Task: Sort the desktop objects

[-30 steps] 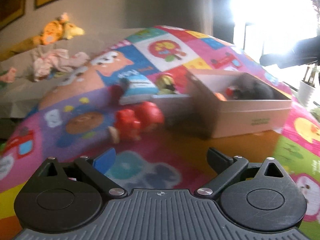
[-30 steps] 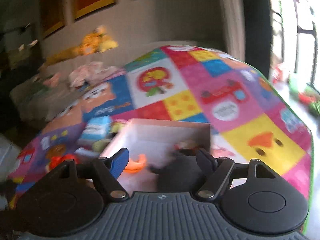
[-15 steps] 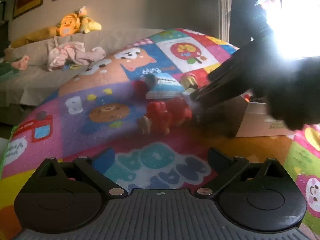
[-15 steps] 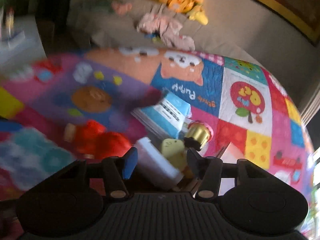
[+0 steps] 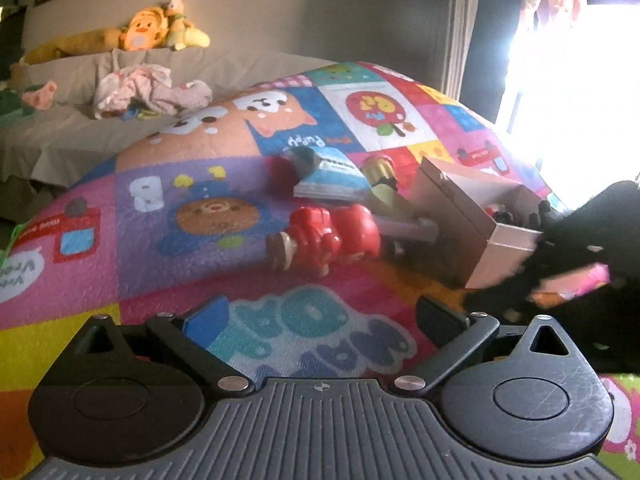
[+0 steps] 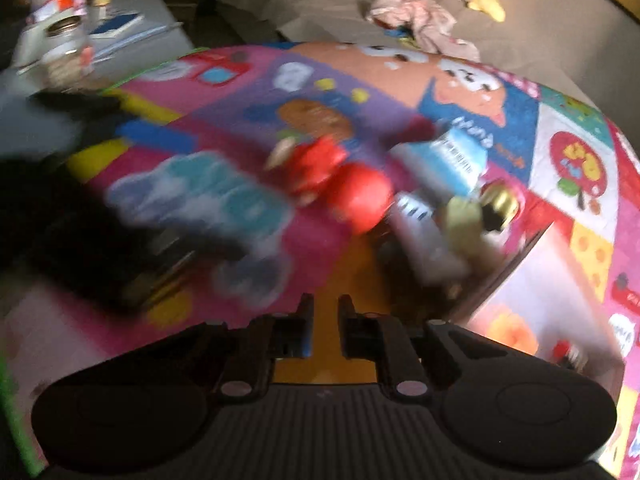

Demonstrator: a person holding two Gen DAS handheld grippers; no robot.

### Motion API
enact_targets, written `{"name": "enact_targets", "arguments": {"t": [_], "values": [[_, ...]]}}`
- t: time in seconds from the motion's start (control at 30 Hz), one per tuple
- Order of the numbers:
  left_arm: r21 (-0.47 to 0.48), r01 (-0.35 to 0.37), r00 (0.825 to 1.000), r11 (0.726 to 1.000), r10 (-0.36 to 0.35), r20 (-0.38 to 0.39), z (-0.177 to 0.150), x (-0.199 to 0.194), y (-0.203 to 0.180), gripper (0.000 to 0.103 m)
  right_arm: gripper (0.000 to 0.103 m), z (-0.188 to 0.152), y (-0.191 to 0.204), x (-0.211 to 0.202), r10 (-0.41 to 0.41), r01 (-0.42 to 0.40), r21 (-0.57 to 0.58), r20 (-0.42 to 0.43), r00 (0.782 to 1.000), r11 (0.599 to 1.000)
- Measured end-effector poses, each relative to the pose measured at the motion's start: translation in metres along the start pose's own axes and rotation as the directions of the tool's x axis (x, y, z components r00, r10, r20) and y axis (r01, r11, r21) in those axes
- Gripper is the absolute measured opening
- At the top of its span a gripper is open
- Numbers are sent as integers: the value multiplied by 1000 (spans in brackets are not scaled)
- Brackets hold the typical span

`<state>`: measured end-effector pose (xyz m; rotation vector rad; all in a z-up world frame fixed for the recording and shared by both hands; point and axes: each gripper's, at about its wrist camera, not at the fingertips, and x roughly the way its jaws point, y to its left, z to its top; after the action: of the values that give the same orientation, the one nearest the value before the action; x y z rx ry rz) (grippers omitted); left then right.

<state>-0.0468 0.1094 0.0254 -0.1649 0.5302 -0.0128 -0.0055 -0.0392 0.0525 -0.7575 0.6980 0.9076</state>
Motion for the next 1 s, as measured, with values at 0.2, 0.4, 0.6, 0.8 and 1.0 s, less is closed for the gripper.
{"name": "enact_targets", "arguments": {"t": [0.2,0.4,0.6,0.8,1.0], "values": [[26,-43,999,999,43,-3,0,2,-5,102,12,-3,-9,-19,-160,156,42,101,982,987],[-96,-117,993,989,118,13,-1,-1,11,102,15,21,-5,21,-295,303,-42,130,947,952],[-193,-104,993,976,114,42,-2,-7,25,102,22,50,-20,72,-339,341,-14,76,938,940],[-279,-84,994,957,101,48,-3,-9,39,102,13,52,-21,75,-258,258,20,36,965,966],[-281,-81,995,956,97,41,-3,-8,38,102,5,12,12,19,-39,38,23,72,997,999]]}}
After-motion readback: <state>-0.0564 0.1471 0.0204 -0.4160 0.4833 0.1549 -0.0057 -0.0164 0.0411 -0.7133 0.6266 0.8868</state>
